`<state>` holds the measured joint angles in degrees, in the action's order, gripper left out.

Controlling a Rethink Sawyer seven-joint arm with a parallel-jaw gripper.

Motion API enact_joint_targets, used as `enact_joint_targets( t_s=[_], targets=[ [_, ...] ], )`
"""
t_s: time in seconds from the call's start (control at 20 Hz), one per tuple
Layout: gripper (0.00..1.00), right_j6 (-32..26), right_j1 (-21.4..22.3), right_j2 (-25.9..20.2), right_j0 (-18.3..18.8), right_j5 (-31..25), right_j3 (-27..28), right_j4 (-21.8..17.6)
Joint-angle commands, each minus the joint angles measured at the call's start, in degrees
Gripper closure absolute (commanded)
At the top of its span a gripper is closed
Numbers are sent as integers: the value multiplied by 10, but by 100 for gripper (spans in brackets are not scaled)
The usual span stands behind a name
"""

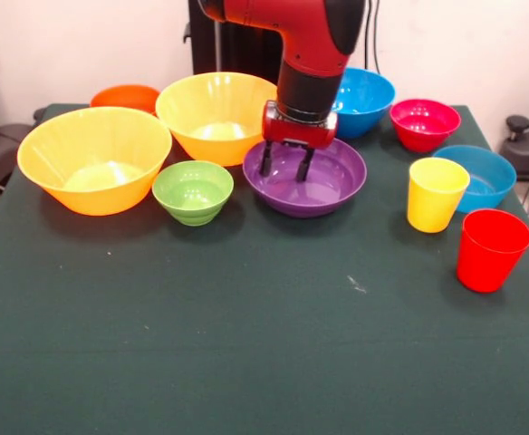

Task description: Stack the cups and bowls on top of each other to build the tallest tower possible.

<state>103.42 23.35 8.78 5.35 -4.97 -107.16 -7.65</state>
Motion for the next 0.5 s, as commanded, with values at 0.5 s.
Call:
enact_joint_targets(
  t_s=[0.5],
  targets=[
    [0,46,-84,-29,-8,40,99,-24]
  ],
)
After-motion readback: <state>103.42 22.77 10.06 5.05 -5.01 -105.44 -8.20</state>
